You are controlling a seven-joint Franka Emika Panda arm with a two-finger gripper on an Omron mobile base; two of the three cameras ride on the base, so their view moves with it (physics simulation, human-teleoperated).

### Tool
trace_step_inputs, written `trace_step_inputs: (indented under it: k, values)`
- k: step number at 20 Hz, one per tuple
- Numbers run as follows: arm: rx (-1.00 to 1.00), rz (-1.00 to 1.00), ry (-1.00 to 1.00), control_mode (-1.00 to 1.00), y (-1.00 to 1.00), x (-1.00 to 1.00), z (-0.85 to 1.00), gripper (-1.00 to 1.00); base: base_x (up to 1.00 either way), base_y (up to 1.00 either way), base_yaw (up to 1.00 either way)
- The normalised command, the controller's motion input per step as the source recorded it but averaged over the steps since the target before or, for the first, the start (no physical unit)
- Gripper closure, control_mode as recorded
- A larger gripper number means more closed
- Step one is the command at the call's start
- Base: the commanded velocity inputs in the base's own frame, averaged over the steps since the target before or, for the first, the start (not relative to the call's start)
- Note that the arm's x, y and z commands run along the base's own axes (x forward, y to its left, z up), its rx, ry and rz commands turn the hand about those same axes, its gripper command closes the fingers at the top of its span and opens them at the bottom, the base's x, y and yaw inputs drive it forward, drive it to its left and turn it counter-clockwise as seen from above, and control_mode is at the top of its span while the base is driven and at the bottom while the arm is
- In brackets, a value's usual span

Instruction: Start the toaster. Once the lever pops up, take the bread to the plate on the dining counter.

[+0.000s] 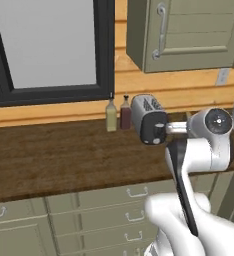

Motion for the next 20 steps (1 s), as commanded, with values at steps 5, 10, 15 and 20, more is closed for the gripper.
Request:
trace_step_inputs:
  k: [5, 10, 15, 20]
  values:
    - [0.00, 0.00, 0.00, 1.00, 0.00, 0.00, 0.00, 1.00, -0.12, 0.58, 0.54]
    - [0.00, 0.00, 0.00, 1.00, 0.00, 0.00, 0.00, 1.00, 0.00, 0.58, 0.82]
    - [0.00, 0.00, 0.00, 1.00, 0.00, 0.00, 0.00, 1.00, 0.00, 0.57, 0.93]
    - [0.00, 0.00, 0.00, 1.00, 0.00, 0.00, 0.00, 1.00, -0.04, 0.42, 0.99]
